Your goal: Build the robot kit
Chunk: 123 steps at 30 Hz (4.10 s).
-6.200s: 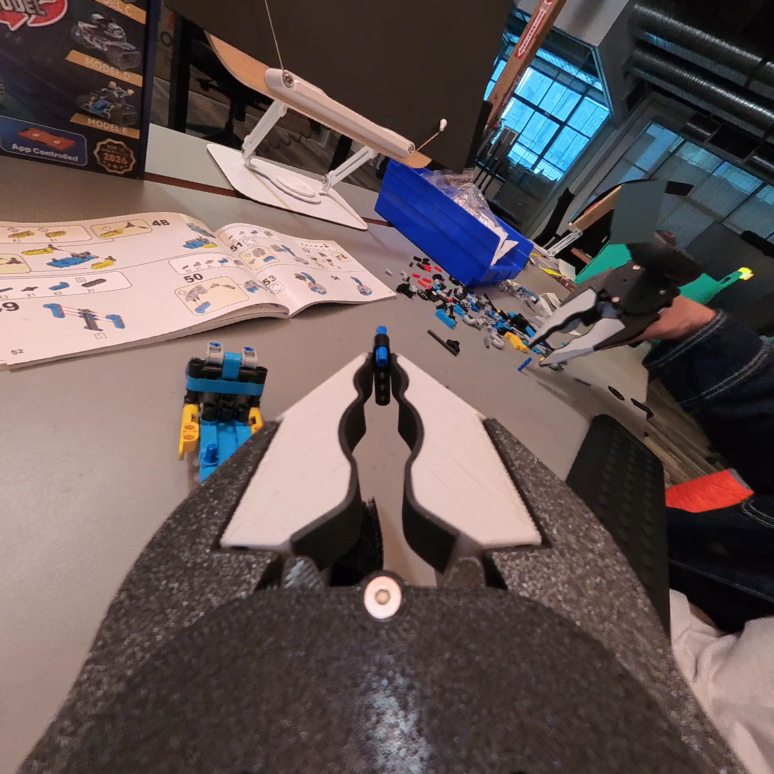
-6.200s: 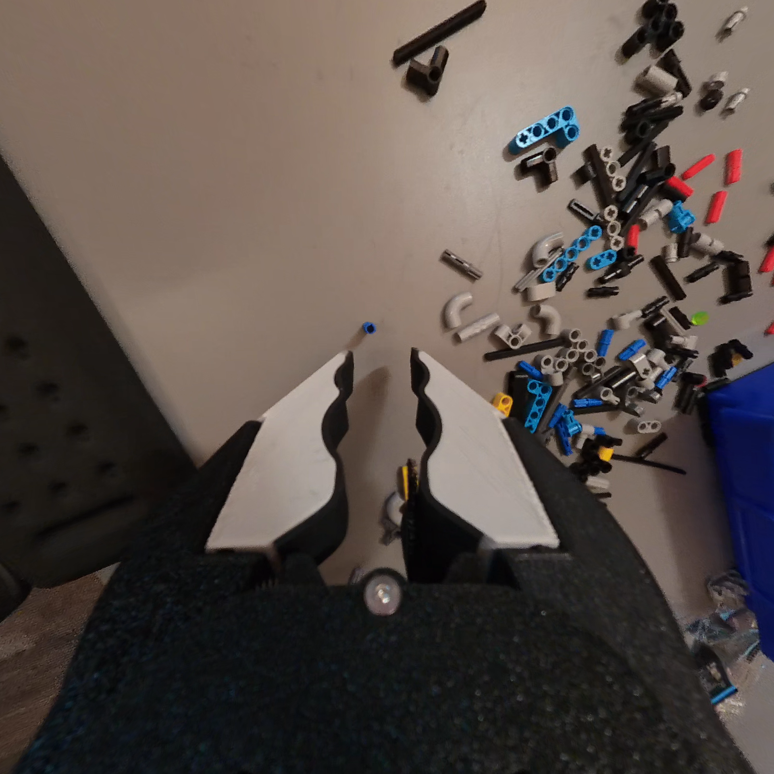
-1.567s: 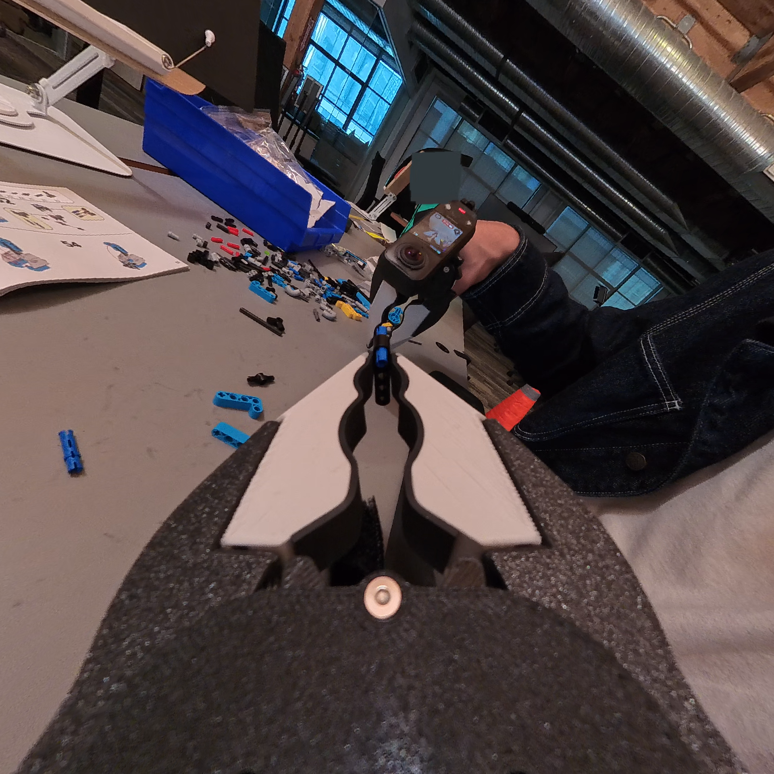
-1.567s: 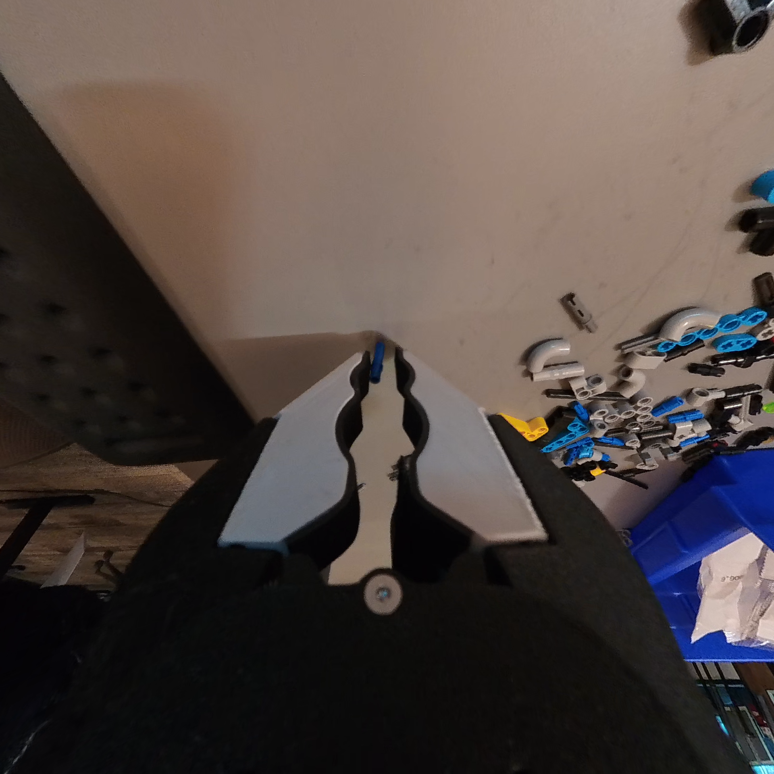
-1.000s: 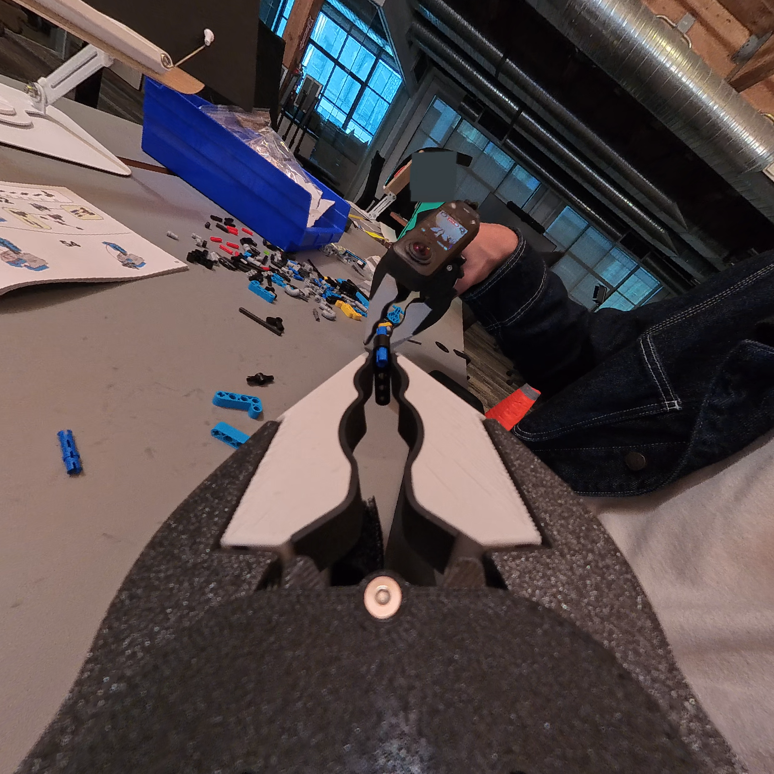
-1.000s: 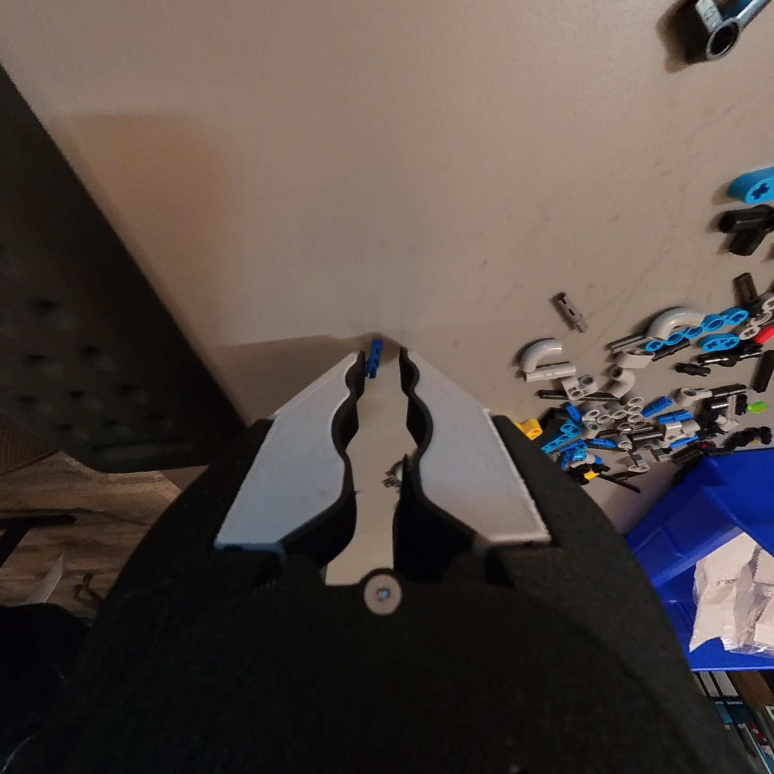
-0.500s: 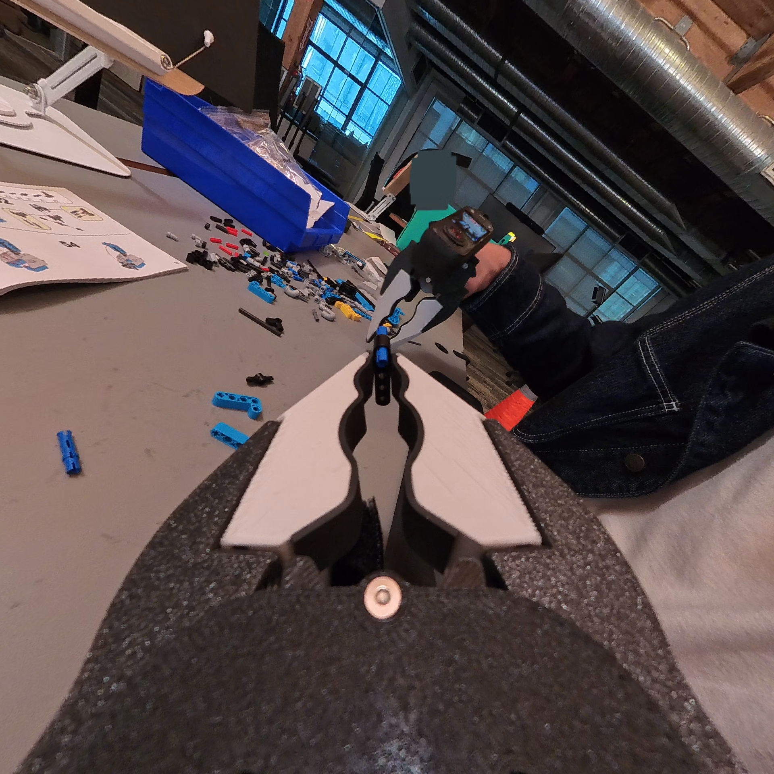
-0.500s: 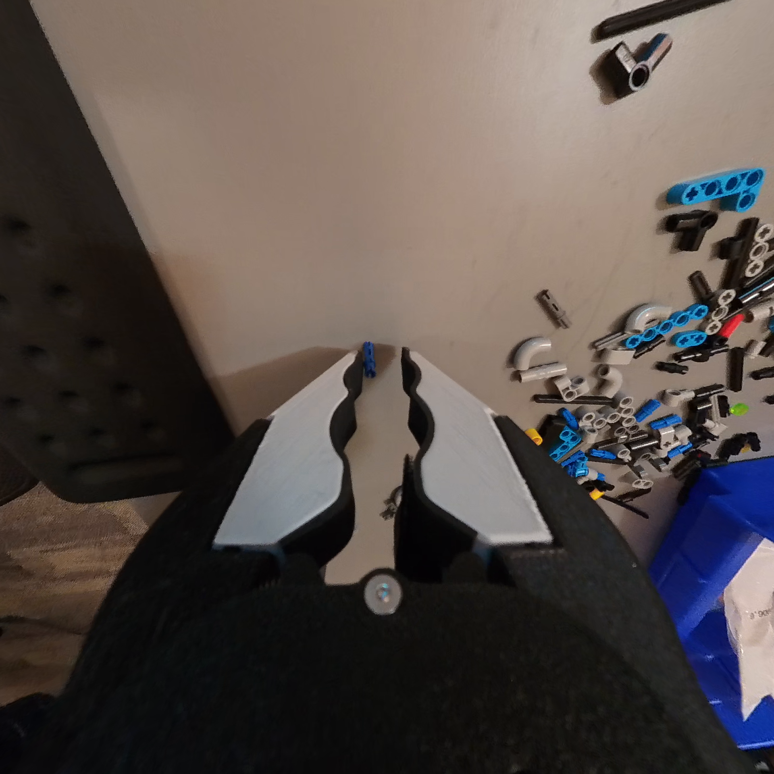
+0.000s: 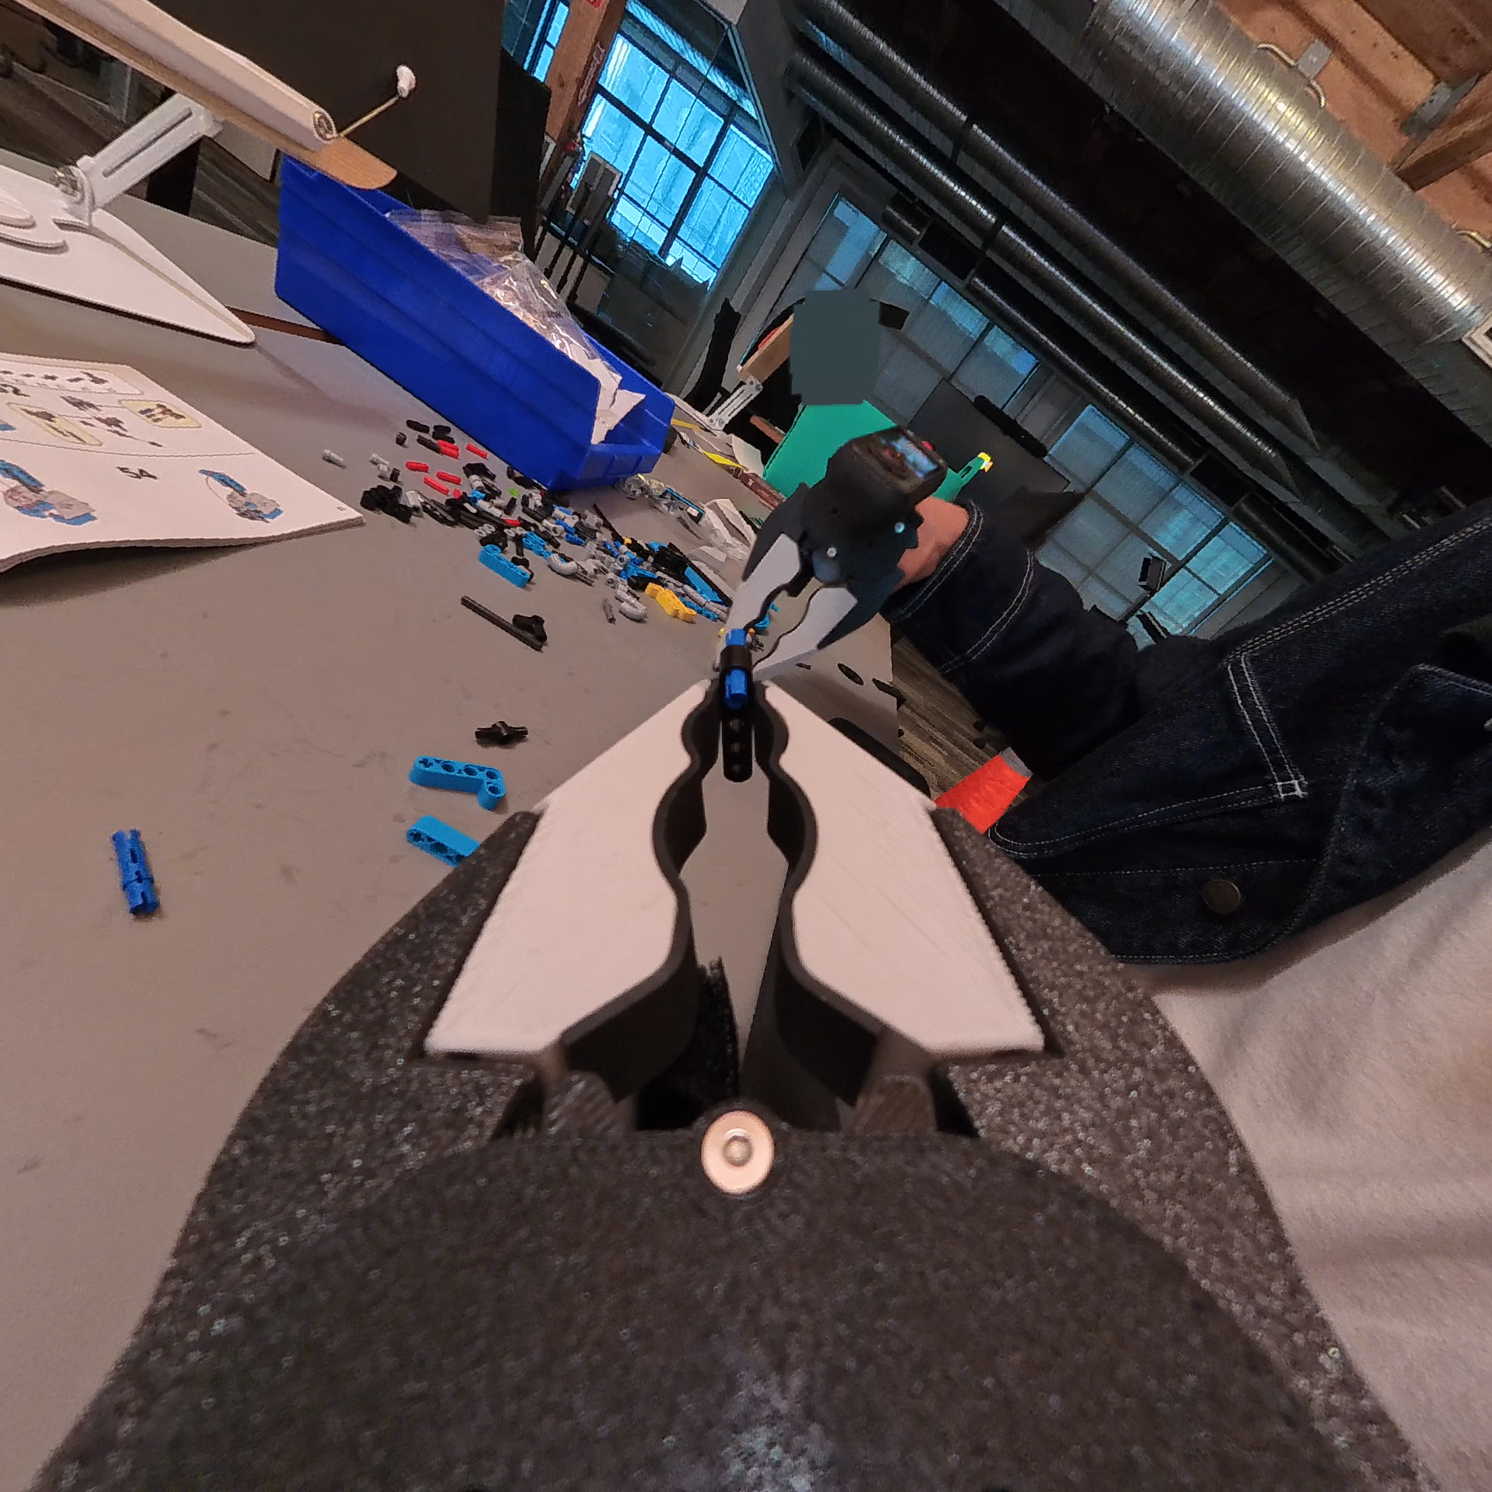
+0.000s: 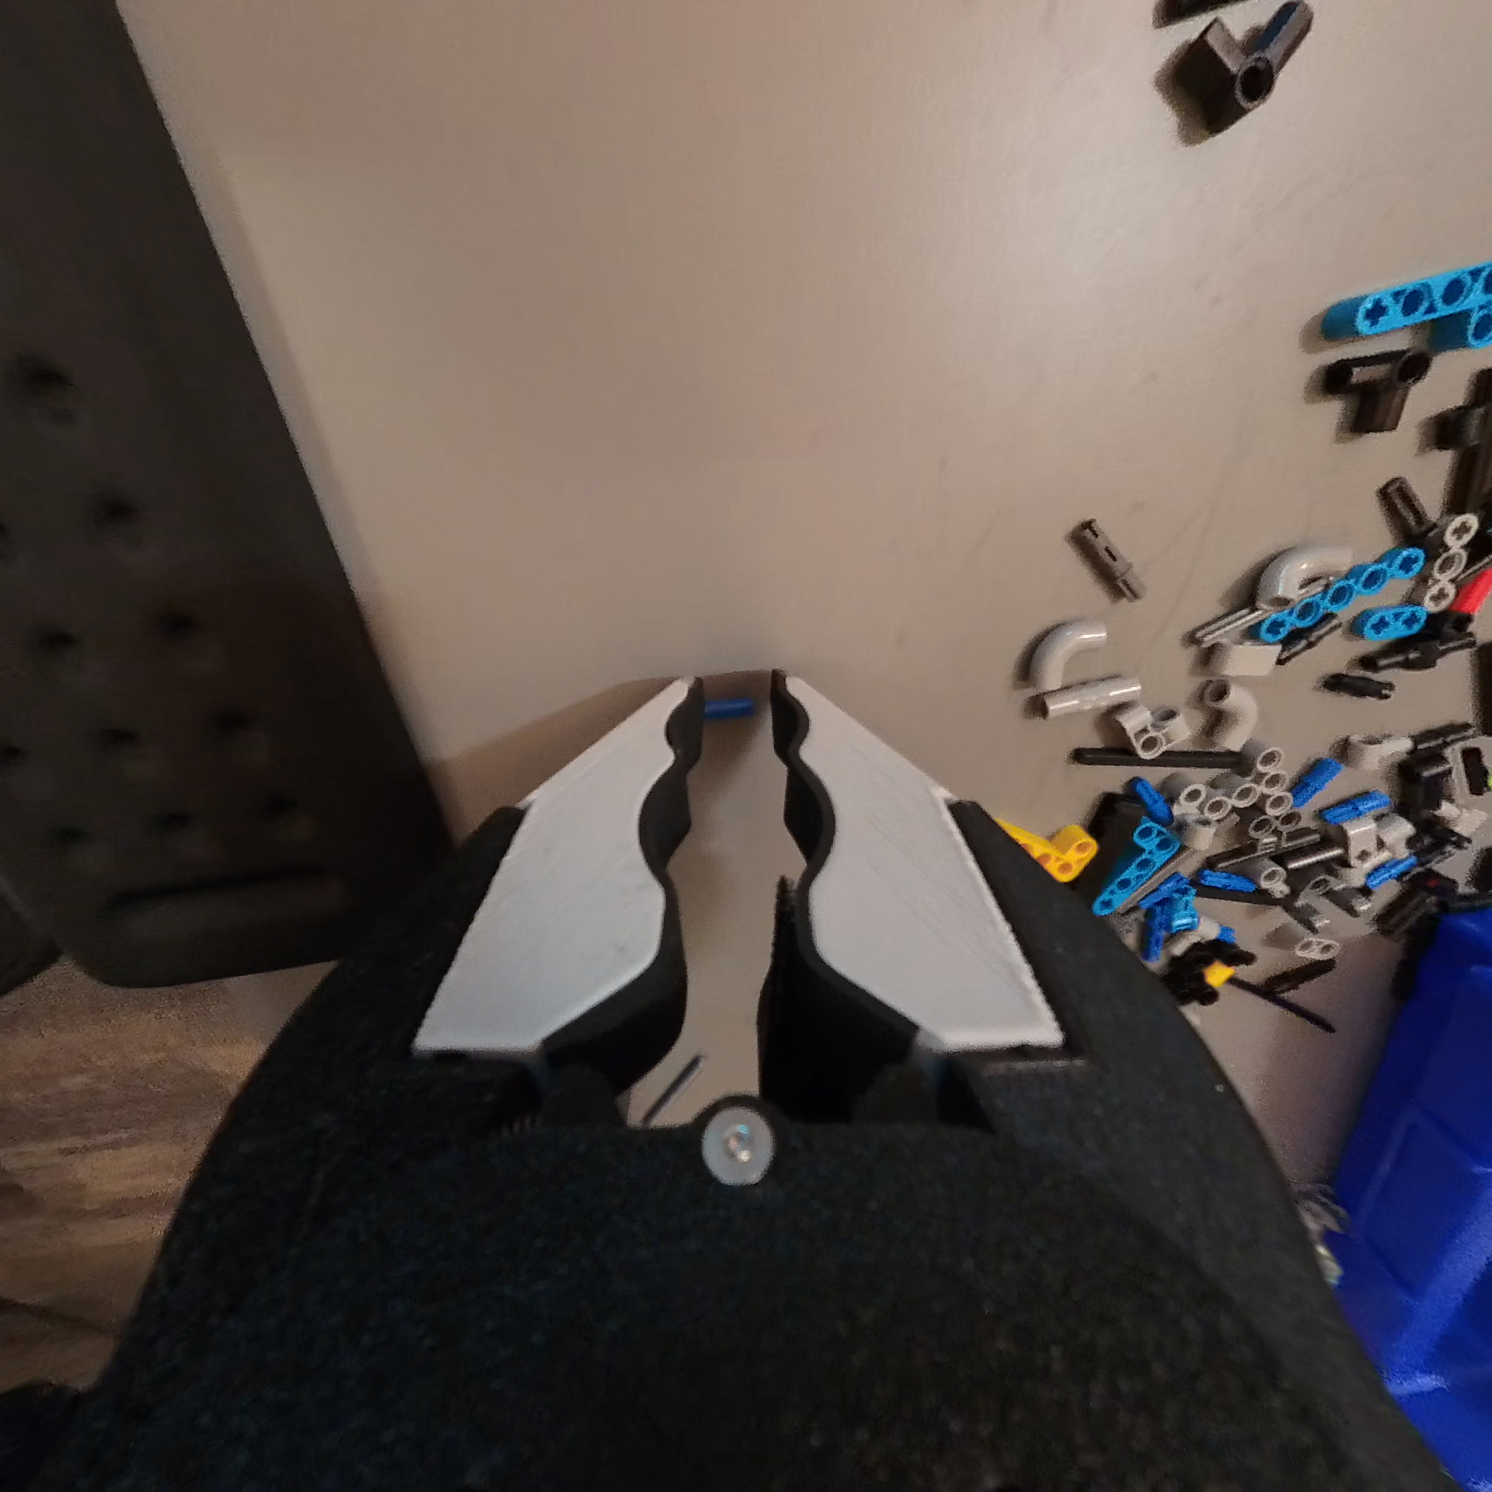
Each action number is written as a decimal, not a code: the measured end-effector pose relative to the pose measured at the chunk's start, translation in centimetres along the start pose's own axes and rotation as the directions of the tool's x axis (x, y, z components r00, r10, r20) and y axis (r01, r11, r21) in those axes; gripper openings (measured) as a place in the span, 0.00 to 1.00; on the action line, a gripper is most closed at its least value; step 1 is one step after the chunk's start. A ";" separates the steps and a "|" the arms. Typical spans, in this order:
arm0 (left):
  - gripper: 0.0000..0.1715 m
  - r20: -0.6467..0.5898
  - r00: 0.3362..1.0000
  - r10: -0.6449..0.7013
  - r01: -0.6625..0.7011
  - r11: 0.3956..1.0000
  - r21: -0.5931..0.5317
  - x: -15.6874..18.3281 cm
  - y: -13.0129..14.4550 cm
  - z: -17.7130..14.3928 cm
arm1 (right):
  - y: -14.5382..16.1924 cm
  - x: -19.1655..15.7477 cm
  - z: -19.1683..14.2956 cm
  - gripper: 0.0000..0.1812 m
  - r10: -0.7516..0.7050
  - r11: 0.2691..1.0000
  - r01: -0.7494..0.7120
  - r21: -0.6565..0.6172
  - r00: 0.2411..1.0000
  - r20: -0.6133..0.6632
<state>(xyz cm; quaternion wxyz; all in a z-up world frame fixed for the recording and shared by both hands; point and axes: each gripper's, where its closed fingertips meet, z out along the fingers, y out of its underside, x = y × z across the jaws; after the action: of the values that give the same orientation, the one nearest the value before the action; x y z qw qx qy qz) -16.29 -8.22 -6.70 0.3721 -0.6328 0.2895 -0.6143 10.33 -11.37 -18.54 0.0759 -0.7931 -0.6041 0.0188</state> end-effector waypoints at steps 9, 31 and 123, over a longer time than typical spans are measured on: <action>0.04 -0.003 1.000 -0.005 0.005 1.000 0.002 0.0 0.0 0.0 | 1.3 0.2 -2.0 0.15 0.555 0.775 -0.468 0.425 0.825 -0.103; 0.04 0.000 1.000 -0.001 0.001 1.000 0.010 0.0 -0.1 -0.1 | 0.9 -0.9 0.0 0.02 0.761 0.505 -0.638 0.582 0.647 0.049; 0.04 -0.032 0.999 -0.016 0.016 1.000 0.009 0.5 0.0 0.0 | 16.1 -5.5 -3.0 0.13 0.725 0.683 -0.661 -0.312 0.666 0.176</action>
<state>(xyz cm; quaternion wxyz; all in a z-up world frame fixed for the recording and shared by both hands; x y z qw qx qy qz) -16.29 -8.61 -6.44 0.3655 -0.6235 0.2873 -0.6285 24.59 -21.07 -18.20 -0.1138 -0.9552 -0.2571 0.0929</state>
